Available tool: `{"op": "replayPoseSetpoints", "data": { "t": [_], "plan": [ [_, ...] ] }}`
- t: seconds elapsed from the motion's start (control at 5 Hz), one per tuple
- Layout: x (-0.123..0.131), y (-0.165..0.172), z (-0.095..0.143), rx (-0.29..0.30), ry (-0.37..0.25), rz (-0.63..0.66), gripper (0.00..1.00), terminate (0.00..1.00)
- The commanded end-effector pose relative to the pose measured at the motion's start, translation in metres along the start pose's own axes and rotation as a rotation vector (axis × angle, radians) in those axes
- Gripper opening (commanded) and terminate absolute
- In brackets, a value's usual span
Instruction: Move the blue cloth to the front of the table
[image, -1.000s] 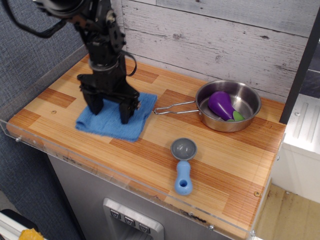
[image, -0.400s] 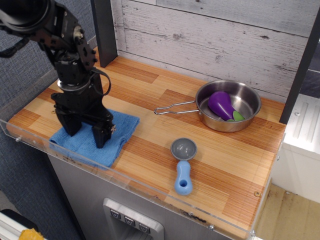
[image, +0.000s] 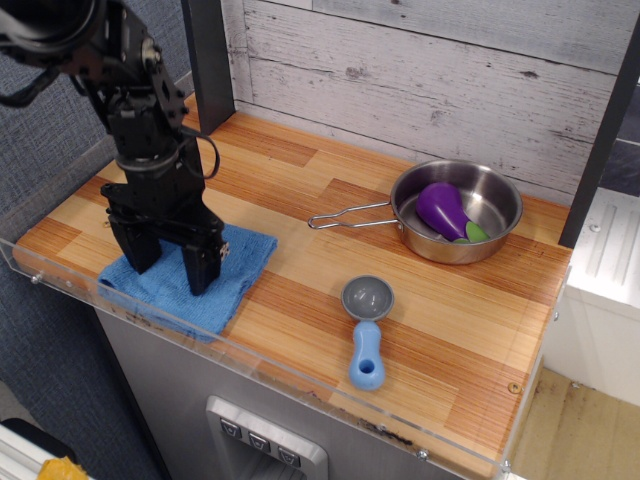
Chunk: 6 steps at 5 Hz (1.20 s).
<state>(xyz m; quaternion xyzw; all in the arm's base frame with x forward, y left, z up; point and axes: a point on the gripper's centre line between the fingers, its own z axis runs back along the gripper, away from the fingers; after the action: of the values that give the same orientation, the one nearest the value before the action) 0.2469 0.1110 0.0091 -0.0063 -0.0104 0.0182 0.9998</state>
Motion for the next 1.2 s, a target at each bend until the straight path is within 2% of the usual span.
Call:
{"op": "replayPoseSetpoints", "data": {
  "t": [0.0,0.4,0.6,0.8,1.0],
  "plan": [
    [0.036,-0.009,0.057,-0.011,-0.118,-0.048,1.00,0.00],
    [0.022,-0.014,0.097,-0.019,-0.129,-0.071,1.00,0.00],
    [0.023,-0.010,0.103,-0.029,-0.109,-0.074,1.00,0.00],
    [0.025,-0.008,0.104,-0.001,-0.059,-0.070,1.00,0.00],
    [0.025,-0.008,0.104,-0.001,-0.059,-0.070,1.00,0.00]
  ]
}}
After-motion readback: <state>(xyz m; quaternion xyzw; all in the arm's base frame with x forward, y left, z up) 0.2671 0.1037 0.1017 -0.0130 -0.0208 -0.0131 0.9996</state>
